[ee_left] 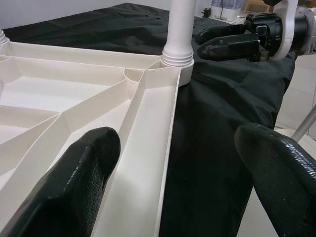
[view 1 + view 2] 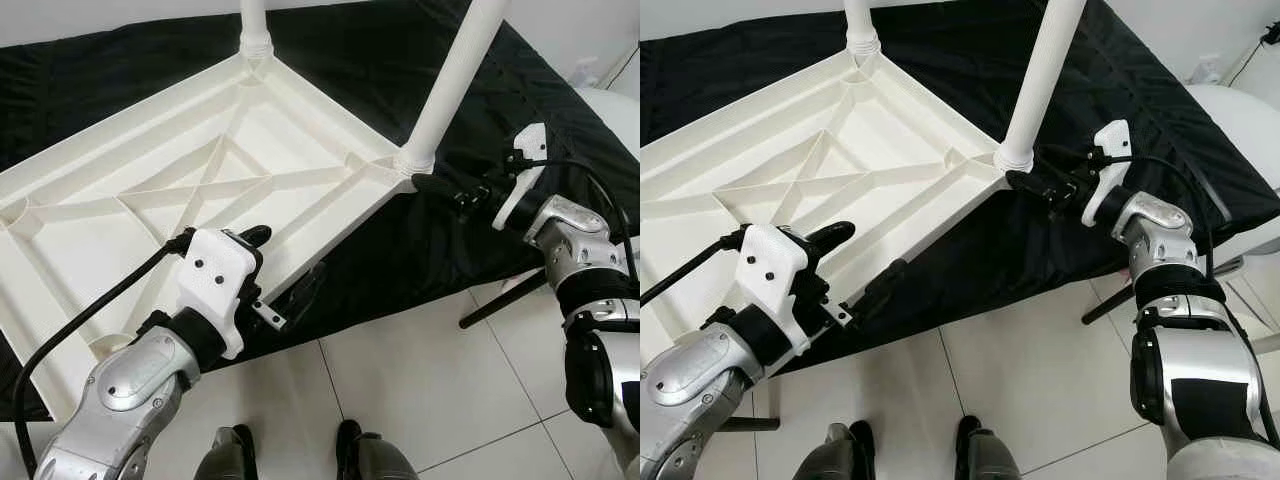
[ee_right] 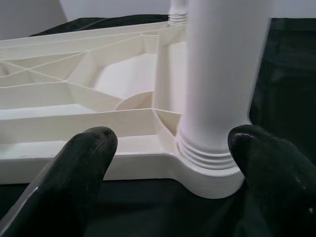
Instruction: Building children table
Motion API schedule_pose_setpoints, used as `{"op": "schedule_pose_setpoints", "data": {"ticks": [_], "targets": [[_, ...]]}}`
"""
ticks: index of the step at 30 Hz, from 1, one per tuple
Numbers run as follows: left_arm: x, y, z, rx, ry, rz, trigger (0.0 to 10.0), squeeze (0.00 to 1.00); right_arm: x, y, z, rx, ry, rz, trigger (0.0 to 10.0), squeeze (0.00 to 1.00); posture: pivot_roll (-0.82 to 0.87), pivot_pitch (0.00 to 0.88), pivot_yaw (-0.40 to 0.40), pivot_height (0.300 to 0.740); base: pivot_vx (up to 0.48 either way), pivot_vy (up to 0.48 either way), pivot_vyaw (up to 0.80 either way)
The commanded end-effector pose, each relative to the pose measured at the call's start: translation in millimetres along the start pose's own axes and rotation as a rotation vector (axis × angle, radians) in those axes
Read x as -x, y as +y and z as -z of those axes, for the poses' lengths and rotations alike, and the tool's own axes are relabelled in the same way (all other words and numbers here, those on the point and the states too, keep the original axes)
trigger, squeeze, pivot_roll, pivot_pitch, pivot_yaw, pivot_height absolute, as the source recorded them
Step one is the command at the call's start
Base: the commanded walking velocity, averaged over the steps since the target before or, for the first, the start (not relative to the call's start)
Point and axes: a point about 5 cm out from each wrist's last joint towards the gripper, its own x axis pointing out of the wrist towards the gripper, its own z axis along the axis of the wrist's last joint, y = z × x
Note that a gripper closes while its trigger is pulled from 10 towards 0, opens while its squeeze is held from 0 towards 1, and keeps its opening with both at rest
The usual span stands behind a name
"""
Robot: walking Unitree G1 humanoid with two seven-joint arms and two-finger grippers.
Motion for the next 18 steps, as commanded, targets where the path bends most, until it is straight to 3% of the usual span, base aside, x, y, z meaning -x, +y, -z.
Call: {"op": "schedule_pose_setpoints", "data": {"ticks": [1,18], "targets": [[2.1,-1.2,-1.5,0.003,0.0,-0.007,10.0,0.0,4.0,4.1,10.5,-0.01,0.041,-0.038,10.0,0.0,0.04,0.309,-0.013,0.74,0.0,0.0,0.0],[1.1,-2.4,-2.2,0.006,-0.003,-0.001,10.0,0.0,-0.4,6.3,9.9,-0.007,0.036,-0.067,10.0,0.0,0.04,0.29,-0.021,0.74,0.0,0.0,0.0]]}}
